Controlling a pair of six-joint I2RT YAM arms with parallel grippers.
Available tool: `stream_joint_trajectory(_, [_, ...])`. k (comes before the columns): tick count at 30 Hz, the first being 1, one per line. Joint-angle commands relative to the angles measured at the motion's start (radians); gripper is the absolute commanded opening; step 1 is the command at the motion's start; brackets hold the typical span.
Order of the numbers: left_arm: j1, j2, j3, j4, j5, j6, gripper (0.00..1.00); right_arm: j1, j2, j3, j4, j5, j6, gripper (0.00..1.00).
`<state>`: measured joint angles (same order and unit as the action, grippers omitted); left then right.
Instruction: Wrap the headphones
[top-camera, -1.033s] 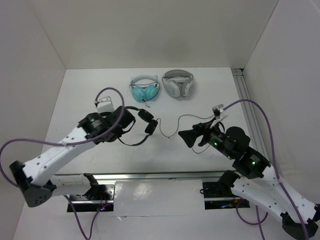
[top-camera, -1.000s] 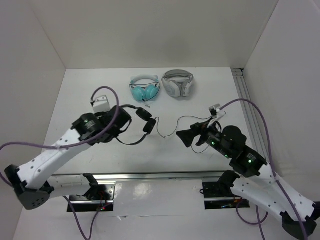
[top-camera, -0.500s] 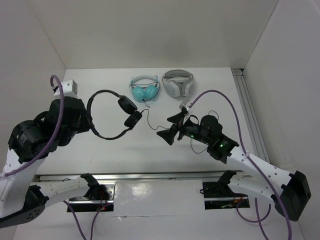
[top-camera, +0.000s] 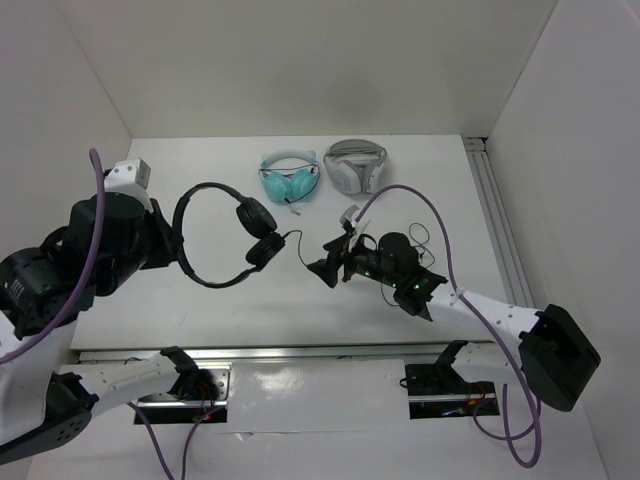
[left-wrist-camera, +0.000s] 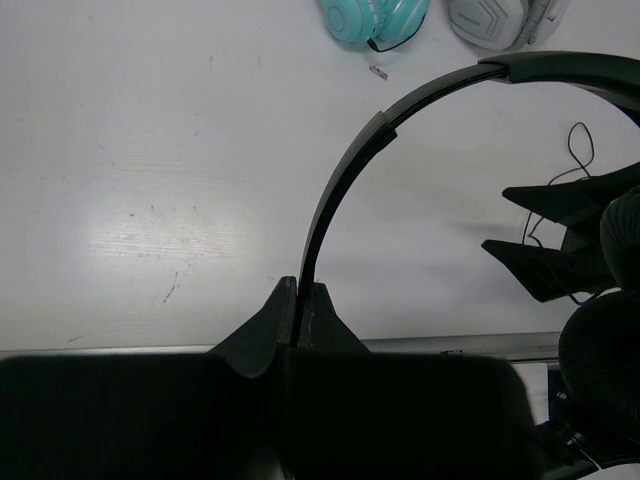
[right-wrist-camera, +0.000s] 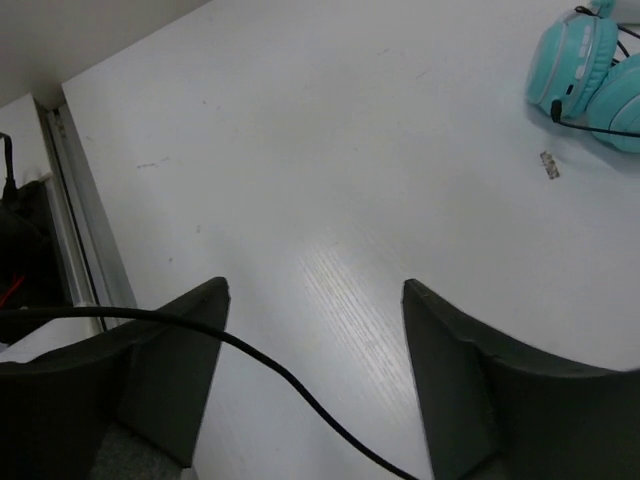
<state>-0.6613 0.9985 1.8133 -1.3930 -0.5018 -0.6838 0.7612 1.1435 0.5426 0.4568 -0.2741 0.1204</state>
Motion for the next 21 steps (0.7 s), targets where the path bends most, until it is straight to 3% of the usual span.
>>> stream_joint_trajectory(1, [0.006,-0.021,0.049,0.028,0.039,0.009,0.00,-0.026,0.028,-0.012,0.128,0.023,-0.007,0.73])
stream_joint_trajectory(4, [0.015,-0.021,0.058,0.028,0.019,0.009,0.00,-0.056,0.038,-0.026,0.137,-0.020,0.004,0.60])
stream_joint_trajectory(5, [0.015,-0.021,0.058,0.028,0.019,0.009,0.00,-0.068,0.038,-0.044,0.137,-0.030,0.004,0.41])
stream_joint_trajectory(6, [0.026,-0.021,0.067,0.028,0.019,0.009,0.00,-0.068,0.038,-0.055,0.151,-0.030,0.013,0.30])
stream_joint_trajectory(7, [0.026,-0.021,0.067,0.028,0.019,0.009,0.00,-0.068,0.038,-0.065,0.160,-0.030,0.024,0.25])
stream_joint_trajectory(10, [0.026,-0.031,0.067,0.028,-0.001,0.000,0.00,-0.068,0.056,-0.104,0.189,-0.030,0.034,0.23])
stream_joint_trajectory(13, [0.026,-0.031,0.067,0.028,-0.011,0.000,0.00,-0.068,0.056,-0.127,0.200,-0.017,0.054,0.00])
stream_joint_trajectory(16, [0.026,-0.020,0.035,0.028,-0.061,0.012,0.00,-0.059,0.001,-0.127,0.136,0.082,0.055,0.00])
stream_joint_trajectory(17, [0.026,-0.020,-0.009,0.043,-0.079,0.032,0.00,-0.033,-0.060,-0.118,0.072,0.216,0.055,0.00])
stream_joint_trajectory(21, [0.026,0.000,-0.158,0.075,-0.176,0.052,0.00,0.039,-0.249,-0.052,-0.124,0.514,0.055,0.00])
